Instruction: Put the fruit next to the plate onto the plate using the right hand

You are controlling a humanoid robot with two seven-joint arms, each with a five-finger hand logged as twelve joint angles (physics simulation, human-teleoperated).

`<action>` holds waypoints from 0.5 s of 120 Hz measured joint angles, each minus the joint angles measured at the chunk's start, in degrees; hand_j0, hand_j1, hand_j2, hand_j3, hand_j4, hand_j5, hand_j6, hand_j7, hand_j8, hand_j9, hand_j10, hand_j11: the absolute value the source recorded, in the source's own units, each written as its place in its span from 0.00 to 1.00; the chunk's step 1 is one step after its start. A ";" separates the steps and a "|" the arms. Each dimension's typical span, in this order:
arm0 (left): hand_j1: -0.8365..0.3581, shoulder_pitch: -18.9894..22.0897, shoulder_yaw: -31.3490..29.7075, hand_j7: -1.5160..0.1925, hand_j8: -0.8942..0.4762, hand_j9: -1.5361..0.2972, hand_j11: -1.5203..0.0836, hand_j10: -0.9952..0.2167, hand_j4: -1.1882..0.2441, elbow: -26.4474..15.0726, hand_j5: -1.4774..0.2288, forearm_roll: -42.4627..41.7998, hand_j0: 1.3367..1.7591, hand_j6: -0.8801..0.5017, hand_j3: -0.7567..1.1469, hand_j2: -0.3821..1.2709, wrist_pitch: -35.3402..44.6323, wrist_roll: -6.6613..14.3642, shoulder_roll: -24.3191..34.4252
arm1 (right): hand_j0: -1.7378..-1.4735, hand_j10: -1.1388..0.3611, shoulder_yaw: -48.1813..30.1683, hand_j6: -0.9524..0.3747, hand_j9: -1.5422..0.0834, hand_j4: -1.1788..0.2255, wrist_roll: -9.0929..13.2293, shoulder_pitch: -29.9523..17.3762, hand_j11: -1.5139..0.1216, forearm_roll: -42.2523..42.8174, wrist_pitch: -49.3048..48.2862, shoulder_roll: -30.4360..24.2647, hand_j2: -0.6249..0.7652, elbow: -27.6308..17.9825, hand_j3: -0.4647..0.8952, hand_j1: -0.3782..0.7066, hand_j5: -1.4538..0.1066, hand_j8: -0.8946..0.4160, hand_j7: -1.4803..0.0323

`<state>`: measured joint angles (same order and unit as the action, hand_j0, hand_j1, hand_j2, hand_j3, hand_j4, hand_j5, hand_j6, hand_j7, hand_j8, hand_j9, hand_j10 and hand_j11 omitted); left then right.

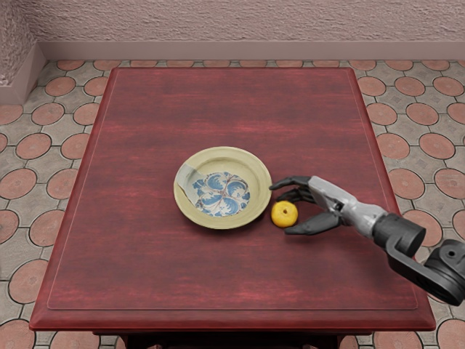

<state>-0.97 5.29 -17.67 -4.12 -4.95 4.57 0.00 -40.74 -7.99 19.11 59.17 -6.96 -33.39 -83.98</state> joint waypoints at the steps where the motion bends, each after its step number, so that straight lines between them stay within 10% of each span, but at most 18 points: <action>1: 0.99 0.00 0.00 0.89 0.65 0.84 0.95 0.82 0.83 0.00 0.86 0.00 0.76 0.64 0.40 0.23 0.00 0.00 0.00 | 0.40 0.49 0.00 0.62 0.64 0.55 -0.07 0.00 0.62 -0.02 -0.04 -0.07 0.38 -0.01 0.34 0.47 0.60 0.37 0.59; 60: 0.99 0.00 -0.01 0.89 0.65 0.84 0.95 0.82 0.83 0.00 0.86 -0.01 0.76 0.64 0.40 0.23 0.00 0.00 0.00 | 0.31 0.47 0.07 0.40 0.60 0.52 -3.35 -2.42 0.58 -0.68 -0.56 -1.04 0.39 0.92 0.34 0.51 0.57 0.33 0.60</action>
<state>-0.97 5.29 -17.67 -4.12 -4.94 4.57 0.00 -40.67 -11.34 16.69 58.49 -7.52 -34.44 -83.06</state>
